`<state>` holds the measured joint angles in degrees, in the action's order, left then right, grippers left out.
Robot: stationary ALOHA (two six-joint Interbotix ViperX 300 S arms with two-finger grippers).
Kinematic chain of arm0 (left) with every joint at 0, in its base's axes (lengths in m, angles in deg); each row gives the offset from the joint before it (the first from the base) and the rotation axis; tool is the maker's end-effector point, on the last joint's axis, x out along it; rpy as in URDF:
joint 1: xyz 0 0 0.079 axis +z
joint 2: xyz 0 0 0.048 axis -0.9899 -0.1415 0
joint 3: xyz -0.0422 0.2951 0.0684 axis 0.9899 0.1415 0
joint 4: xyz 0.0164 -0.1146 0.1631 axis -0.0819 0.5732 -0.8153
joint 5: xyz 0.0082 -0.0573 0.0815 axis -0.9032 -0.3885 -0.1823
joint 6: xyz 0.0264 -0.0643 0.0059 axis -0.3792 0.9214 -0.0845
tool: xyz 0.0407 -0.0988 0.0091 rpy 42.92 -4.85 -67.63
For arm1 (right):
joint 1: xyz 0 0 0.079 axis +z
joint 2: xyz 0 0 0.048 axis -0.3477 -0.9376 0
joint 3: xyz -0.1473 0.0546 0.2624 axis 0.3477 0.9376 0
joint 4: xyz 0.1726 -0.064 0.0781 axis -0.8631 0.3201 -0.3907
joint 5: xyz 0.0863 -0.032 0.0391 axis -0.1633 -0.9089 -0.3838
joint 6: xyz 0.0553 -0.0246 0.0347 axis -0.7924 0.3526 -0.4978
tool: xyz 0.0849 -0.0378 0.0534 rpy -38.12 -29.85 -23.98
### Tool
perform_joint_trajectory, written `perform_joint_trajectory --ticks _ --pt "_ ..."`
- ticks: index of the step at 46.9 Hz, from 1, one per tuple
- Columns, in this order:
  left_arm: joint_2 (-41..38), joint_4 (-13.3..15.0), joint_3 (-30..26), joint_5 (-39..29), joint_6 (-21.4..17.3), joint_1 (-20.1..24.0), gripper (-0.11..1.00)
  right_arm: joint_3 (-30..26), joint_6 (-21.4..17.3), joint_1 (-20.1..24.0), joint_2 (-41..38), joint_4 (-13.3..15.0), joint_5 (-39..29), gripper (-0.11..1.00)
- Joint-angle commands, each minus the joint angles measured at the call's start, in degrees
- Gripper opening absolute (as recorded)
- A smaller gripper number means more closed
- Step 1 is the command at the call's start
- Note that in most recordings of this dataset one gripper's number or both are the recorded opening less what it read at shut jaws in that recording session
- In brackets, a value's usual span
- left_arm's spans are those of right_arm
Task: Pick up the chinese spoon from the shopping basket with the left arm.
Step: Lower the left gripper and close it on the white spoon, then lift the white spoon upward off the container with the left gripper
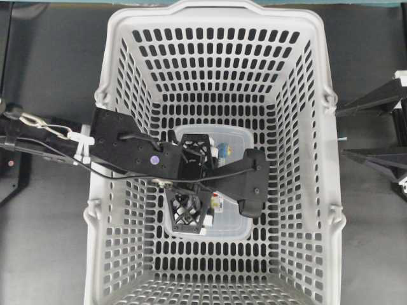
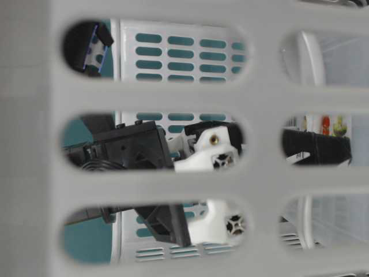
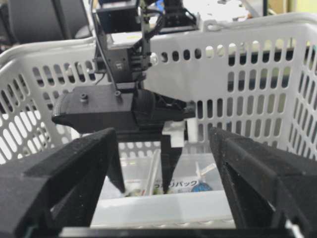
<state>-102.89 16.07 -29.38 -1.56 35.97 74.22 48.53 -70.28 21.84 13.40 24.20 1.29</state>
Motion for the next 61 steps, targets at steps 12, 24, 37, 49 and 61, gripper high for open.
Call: perform_joint_trajectory --ticks 12,24,37,49,61 --pt "0.35 -0.26 -0.79 0.97 0.70 -0.18 0.11 -1.05 -0.18 0.09 -0.26 -0.09 0.26 0.71" --pt "1.67 -0.26 -2.99 -0.44 2.29 -0.18 0.12 -1.05 -0.26 0.09 -0.35 -0.09 0.26 0.71" --pt "4.04 -0.26 -9.67 -8.88 7.03 -0.26 0.12 -1.05 -0.35 0.09 -0.26 -0.18 0.44 0.71" --pt "3.87 -0.26 -20.21 -19.42 7.29 -0.35 0.12 -1.05 -0.44 0.09 -0.26 -0.09 0.35 0.71" --pt "3.69 -0.26 -28.21 -26.54 7.38 -1.05 0.12 -1.05 -0.44 0.09 -0.26 -0.09 0.26 0.71"
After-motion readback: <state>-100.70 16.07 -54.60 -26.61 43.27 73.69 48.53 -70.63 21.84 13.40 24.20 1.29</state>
